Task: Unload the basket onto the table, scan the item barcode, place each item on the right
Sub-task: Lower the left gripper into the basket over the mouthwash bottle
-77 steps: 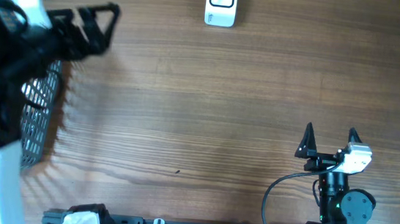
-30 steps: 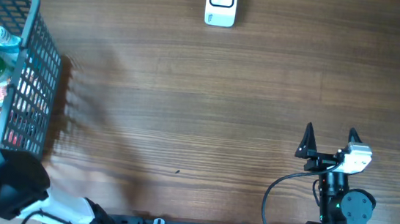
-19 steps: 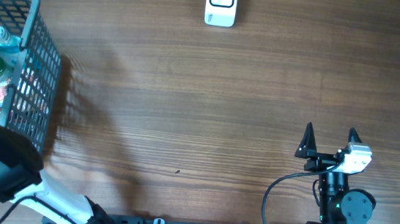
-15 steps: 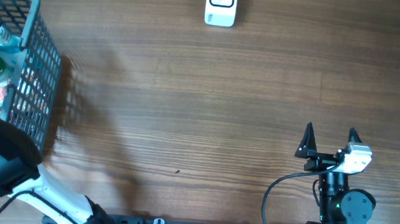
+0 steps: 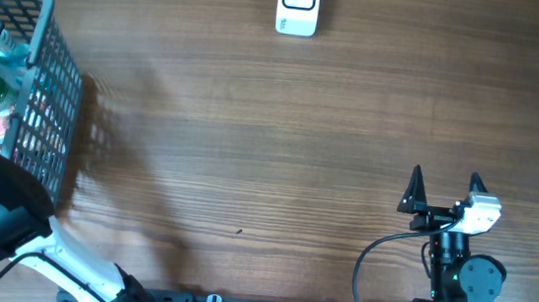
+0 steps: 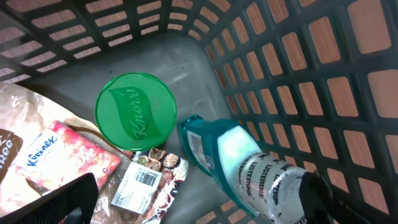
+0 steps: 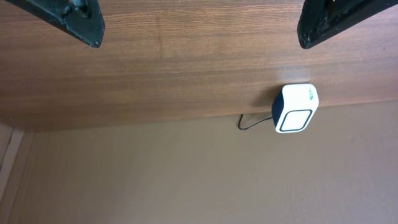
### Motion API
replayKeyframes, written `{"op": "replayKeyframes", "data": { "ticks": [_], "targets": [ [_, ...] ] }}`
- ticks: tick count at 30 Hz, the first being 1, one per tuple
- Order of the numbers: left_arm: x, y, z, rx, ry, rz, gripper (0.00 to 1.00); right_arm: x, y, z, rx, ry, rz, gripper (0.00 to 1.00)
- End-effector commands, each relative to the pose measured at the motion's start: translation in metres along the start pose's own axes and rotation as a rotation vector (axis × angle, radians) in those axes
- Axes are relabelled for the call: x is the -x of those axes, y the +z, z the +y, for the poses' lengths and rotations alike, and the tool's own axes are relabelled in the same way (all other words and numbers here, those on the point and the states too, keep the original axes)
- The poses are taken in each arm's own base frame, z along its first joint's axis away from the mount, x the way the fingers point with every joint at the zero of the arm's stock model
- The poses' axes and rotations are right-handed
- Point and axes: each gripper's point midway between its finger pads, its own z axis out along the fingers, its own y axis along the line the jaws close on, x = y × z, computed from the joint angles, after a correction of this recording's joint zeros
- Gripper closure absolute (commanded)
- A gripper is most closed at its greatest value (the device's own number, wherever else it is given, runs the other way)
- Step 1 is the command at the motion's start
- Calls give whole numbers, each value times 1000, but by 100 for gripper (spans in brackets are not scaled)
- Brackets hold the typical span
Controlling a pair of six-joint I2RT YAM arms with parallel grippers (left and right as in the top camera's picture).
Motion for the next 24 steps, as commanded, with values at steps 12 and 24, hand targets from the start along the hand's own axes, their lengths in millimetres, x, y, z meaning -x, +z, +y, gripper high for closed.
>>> {"op": "replayKeyframes", "data": {
  "ticks": [12,24],
  "targets": [
    [8,-45,-13,-84,1,-61,0,0,0,2,12,-9,-2,0],
    [-1,-21,-48,-123,61,-61,0,0,0,2,12,-9,-2,0]
  ]
}}
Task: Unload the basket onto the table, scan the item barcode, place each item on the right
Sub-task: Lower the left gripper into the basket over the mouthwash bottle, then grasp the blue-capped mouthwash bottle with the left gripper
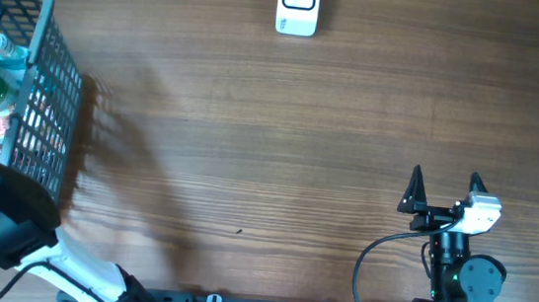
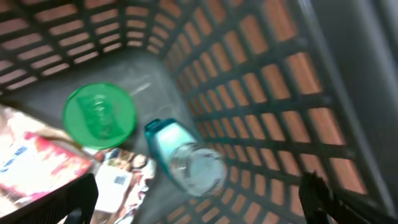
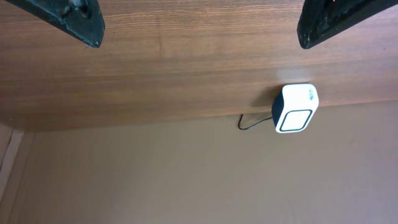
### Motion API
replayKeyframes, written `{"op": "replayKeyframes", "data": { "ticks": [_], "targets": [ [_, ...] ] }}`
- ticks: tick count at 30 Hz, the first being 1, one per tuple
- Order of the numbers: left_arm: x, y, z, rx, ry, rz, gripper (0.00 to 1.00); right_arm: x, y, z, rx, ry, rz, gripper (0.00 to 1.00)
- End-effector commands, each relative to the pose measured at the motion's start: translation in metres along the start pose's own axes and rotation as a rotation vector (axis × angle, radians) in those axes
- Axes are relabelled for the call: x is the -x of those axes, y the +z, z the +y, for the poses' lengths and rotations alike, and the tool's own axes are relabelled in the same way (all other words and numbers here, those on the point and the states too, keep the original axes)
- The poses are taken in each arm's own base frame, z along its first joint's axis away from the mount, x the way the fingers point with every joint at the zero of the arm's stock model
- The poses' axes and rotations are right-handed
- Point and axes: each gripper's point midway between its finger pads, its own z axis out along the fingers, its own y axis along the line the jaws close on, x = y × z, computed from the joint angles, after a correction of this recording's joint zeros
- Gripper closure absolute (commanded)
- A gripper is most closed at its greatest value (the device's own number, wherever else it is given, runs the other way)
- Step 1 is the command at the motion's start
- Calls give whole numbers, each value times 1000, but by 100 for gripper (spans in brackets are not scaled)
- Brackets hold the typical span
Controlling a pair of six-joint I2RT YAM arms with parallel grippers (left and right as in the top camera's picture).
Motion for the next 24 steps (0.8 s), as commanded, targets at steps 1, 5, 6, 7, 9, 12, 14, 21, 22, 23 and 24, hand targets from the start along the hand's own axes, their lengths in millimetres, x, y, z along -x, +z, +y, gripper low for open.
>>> {"op": "replayKeyframes", "data": {
  "ticks": [1,5,6,7,9,12,14,21,22,23,24],
  "targets": [
    [-8,18,-18,-18,30,15,0,0,0,2,12,-9,-2,0],
    [-15,33,-17,-3,37,46,0,0,0,2,12,-9,-2,0],
    [-17,35,-15,0,39,51,0,0,0,2,12,-10,-2,0],
    [-17,37,-14,6,37,51,0,0,0,2,12,-9,-2,0],
    [-18,41,-7,31,32,50,0,0,0,2,12,-9,-2,0],
    [-20,47,-4,53,33,55,0,0,0,2,12,-9,-2,0],
    [-26,58,0,70,33,82,0,0,0,2,12,-9,-2,0],
    [-49,100,17,131,4,174,2,0,0,2,12,-9,-2,0],
    [-50,101,17,133,3,177,19,0,0,2,12,-9,-2,0],
    [-50,101,17,133,2,177,27,0,0,2,12,-9,-2,0],
    [-50,101,17,133,0,177,34,0,0,2,12,-9,-2,0]
  ]
}}
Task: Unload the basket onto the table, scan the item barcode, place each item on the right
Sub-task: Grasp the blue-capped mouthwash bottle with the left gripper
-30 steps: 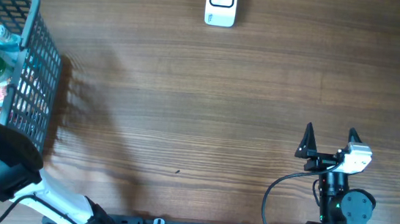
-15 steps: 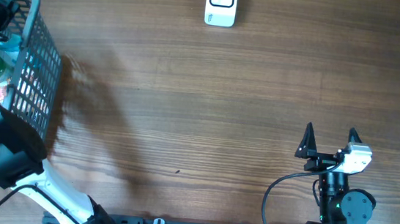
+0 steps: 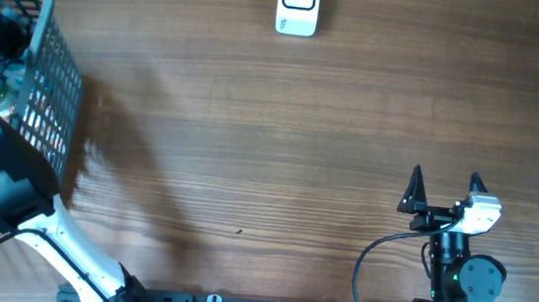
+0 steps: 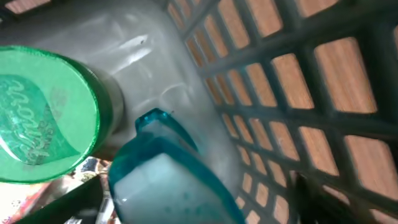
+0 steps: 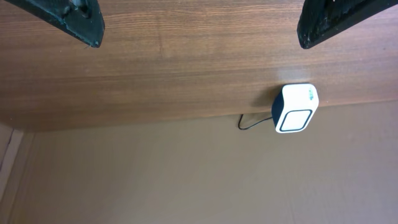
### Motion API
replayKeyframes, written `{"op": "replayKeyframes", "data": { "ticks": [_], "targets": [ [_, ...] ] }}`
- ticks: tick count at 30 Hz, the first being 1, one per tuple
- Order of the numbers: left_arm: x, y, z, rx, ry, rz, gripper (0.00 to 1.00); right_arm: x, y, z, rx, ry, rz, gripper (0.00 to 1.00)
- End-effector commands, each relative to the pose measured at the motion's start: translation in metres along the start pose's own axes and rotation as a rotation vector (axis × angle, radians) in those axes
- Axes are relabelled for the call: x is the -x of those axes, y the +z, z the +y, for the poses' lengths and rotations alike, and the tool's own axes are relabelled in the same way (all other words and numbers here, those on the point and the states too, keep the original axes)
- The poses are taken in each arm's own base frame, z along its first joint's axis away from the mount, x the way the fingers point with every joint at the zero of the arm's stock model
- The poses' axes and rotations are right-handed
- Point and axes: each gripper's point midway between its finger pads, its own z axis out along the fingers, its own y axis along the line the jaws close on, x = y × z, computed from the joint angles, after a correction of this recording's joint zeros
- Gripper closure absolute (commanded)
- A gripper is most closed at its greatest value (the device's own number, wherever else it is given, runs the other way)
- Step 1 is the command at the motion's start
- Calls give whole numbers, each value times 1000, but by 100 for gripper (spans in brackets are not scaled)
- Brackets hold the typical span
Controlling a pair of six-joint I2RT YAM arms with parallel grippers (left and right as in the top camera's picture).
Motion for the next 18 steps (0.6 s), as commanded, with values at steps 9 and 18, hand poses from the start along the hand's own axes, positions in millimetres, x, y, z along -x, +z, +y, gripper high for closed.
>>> {"op": "replayKeyframes", "data": {
  "ticks": [9,18],
  "targets": [
    [-6,3,4,17,-44,22,39,0,0,2,12,-9,-2,0],
    [7,-48,-5,-41,-43,-66,60,0,0,2,12,-9,-2,0]
  ]
}}
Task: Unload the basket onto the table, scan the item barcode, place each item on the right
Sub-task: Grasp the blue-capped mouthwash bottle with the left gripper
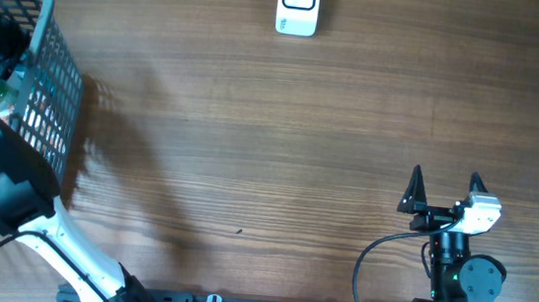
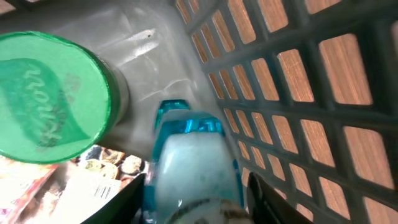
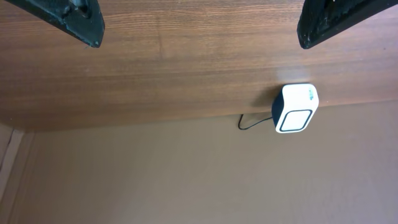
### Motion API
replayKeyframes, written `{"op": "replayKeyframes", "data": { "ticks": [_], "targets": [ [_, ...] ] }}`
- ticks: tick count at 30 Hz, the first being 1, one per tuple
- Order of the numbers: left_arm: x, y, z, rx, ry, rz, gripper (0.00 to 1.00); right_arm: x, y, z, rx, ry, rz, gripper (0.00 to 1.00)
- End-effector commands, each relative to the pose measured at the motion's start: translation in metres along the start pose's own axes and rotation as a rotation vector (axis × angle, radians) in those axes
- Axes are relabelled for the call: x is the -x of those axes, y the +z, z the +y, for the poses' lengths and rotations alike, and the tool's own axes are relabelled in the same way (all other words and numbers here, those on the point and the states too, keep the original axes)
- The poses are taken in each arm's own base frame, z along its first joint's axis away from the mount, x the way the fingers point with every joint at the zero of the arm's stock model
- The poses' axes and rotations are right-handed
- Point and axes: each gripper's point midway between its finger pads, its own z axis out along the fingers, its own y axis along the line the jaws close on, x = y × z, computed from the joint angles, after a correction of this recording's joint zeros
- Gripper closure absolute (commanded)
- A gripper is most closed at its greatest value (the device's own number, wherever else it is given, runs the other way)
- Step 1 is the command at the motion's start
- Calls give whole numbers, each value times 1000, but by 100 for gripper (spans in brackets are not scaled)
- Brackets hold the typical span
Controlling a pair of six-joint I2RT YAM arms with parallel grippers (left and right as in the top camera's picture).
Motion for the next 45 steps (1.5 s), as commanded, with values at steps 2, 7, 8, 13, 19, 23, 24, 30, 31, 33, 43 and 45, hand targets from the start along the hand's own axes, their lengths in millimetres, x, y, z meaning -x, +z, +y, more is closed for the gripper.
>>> {"op": "replayKeyframes", "data": {
  "ticks": [2,7,8,13,19,23,24,30,31,33,43,45],
  "targets": [
    [10,-44,-7,-52,-4,-75,60,0,0,2,12,-9,-2,0],
    [10,-50,-7,-55,-4,-79,74,0,0,2,12,-9,-2,0],
    [9,-50,-6,-52,-3,-76,71,0,0,2,12,-9,-2,0],
    [9,-49,-3,-38,-4,-77,32,0,0,2,12,-9,-2,0],
    [9,-47,-2,-29,-4,-77,59,0,0,2,12,-9,-2,0],
    [9,-47,-2,-29,-4,-77,78,0,0,2,12,-9,-2,0],
    [9,-47,-2,-29,-4,-77,80,0,0,2,12,-9,-2,0],
    [9,-48,-2,-32,-4,-78,90,0,0,2,12,-9,-2,0],
    [9,-50,-3,-34,-4,-81,90,0,0,2,12,-9,-2,0],
    [11,-56,-4,-41,-4,-92,89,0,0,2,12,-9,-2,0],
    [23,-160,-12,-166,-6,-275,87,0,0,2,12,-9,-2,0],
    [22,-185,-12,-196,-5,-319,86,0,0,2,12,-9,-2,0]
  ]
}}
